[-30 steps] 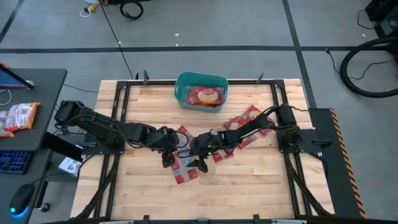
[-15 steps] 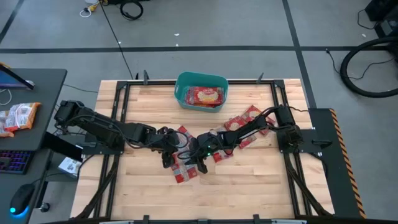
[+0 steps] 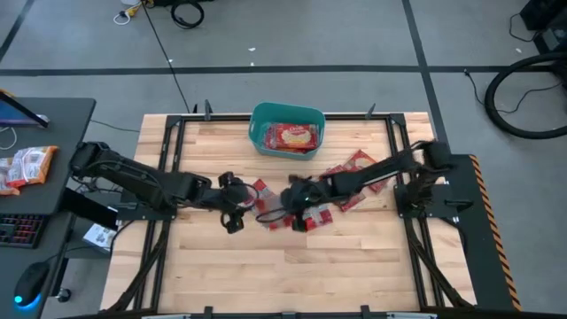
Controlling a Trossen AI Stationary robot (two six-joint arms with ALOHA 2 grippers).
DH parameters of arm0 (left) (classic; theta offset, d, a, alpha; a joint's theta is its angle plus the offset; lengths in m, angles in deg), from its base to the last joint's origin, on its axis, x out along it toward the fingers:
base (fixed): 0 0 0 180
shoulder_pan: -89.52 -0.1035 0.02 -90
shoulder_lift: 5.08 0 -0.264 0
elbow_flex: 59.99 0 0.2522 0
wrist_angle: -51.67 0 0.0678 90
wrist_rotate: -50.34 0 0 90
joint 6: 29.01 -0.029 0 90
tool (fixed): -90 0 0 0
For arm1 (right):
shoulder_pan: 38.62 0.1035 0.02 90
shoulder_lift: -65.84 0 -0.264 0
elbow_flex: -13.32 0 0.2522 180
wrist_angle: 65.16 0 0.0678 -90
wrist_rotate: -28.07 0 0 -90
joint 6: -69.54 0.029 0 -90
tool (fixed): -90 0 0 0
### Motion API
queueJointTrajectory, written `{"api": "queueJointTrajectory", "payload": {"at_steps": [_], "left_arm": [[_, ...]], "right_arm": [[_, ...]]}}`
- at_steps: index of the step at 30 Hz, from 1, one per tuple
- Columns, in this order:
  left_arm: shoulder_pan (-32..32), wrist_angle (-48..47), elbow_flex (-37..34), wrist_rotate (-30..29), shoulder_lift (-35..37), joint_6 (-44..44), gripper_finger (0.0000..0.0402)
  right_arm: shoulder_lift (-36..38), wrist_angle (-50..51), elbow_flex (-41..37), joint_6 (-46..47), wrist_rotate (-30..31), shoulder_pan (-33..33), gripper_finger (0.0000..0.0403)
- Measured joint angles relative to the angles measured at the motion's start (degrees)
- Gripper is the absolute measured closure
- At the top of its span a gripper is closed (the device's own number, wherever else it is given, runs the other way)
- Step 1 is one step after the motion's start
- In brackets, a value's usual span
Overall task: Sort popcorn bags into baskets
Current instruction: Put the red popcorn bag into the green bin
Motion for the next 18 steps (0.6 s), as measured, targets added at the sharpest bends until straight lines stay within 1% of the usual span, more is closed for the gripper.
{"api": "queueJointTrajectory", "payload": {"at_steps": [1, 3, 5, 8, 14, 16, 18], "left_arm": [[0.1, 1.3, -0.6, -0.9, 0.5, -1.1, 0.022], [0.2, 3.8, -2.1, -1.1, 0.9, -2.8, 0.0225], [0.1, 7.4, -3.8, -1.0, 1.3, -4.4, 0.023], [0.1, 12.4, -6.0, -1.0, 1.4, -5.9, 0.0232], [-1.1, 18.7, -10.5, -0.9, 1.4, -8.6, 0.0233], [-1.9, 21.4, -12.3, -0.7, 1.3, -10.5, 0.0233], [-3.4, 24.3, -14.0, 0.8, 1.4, -13.1, 0.0233]], "right_arm": [[1.8, 3.1, 0.3, -0.5, 3.5, 0.0, 0.0375], [5.0, 9.8, 1.8, -1.6, 10.6, 0.0, 0.0375], [7.4, 14.4, 3.5, -2.9, 17.3, -0.1, 0.0375], [8.9, 19.2, 6.2, -5.3, 24.9, -1.0, 0.0375], [8.6, 20.1, 10.1, -12.9, 37.9, -4.1, 0.0375], [8.4, 17.6, 10.2, -15.2, 41.2, -5.9, 0.0375], [8.3, 16.2, 10.2, -17.5, 45.1, -8.0, 0.0375]]}}
